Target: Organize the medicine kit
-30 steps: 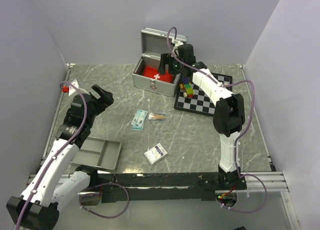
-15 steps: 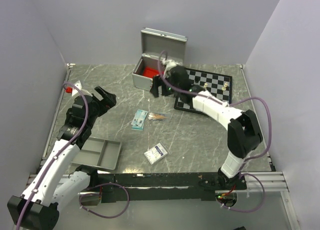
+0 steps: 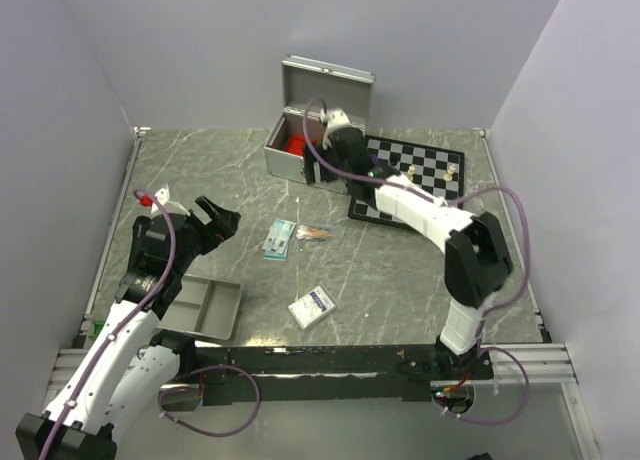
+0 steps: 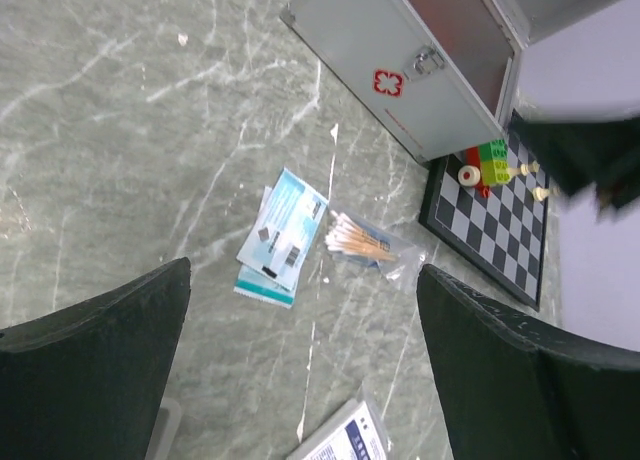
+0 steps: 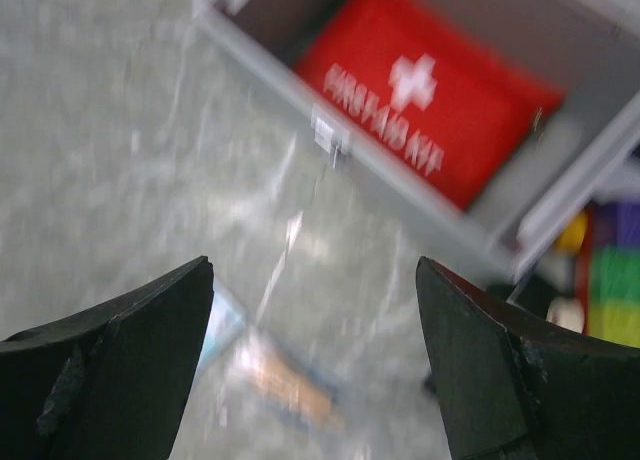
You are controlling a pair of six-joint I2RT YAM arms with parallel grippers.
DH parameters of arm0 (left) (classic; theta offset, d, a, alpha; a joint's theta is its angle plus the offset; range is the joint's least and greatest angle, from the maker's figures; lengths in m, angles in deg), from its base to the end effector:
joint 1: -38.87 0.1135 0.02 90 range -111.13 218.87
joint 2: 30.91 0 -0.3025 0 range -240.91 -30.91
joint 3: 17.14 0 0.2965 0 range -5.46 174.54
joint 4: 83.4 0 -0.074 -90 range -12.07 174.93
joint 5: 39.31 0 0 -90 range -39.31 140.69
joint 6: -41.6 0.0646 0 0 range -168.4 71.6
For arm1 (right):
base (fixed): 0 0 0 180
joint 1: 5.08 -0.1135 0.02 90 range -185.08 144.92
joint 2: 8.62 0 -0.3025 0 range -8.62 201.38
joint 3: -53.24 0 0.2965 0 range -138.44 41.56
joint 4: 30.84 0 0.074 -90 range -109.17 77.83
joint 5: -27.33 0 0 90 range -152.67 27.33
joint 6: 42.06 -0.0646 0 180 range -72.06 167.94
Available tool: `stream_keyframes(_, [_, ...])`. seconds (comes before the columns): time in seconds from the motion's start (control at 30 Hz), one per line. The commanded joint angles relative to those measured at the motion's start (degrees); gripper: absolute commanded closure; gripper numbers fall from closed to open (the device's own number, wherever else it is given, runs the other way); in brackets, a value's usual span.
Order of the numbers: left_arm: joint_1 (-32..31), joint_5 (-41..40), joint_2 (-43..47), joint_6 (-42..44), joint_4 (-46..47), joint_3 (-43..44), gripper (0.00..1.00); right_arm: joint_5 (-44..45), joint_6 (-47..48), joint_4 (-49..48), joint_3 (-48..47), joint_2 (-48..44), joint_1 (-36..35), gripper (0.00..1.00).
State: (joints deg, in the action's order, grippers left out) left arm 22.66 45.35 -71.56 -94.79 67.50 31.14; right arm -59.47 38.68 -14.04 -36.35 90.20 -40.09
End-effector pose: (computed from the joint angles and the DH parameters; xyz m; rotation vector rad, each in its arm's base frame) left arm 0.2063 -0.0537 0.2993 -0.5809 1.9107 -0.6269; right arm 0.3981 0.2744 0.3041 -0.4221 2.0074 0.4295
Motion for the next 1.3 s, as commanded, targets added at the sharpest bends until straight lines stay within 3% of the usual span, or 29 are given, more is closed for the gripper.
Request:
stream_keyframes(0.0, [0.1,2.6,2.1,-2.6,0.6,-1.8,0.02,6.8,3.6,5.8,-18.6,11.1,3.0,0.12])
stream_keyframes(0.1, [0.1,2.6,2.6,-2.5,-0.3,-2.0,0.02,3.8,8.1,11.5,-29.0,18.1,3.8,0.11])
stream_keyframes(0.3, [0.1,1.5,3.8,-1.0,-1.2,-2.3,0.02,-5.9,13.7,4.3,-25.2,19.6,4.9,0.09])
stream_keyframes(0.47, [0.1,1.8,3.5,-0.7,-0.6,-2.8,0.02,-9.9,12.5,9.2,-30.7,24.5,4.8,0.09])
stream_keyframes(0.7, [0.1,1.3,2.8,-0.4,-1.7,-1.8,0.02,-19.6,9.3,10.5,-31.4,26.9,4.7,0.1])
stream_keyframes(1.07, [0.2,2.4,2.9,-0.7,-0.6,-3.0,0.02,-25.4,15.7,6.6,-22.6,22.7,1.5,0.31])
stream_keyframes(1.27, [0.1,1.7,3.1,-1.2,-1.2,-2.7,0.02,-26.2,18.2,5.9,-18.3,20.4,-1.1,0.38])
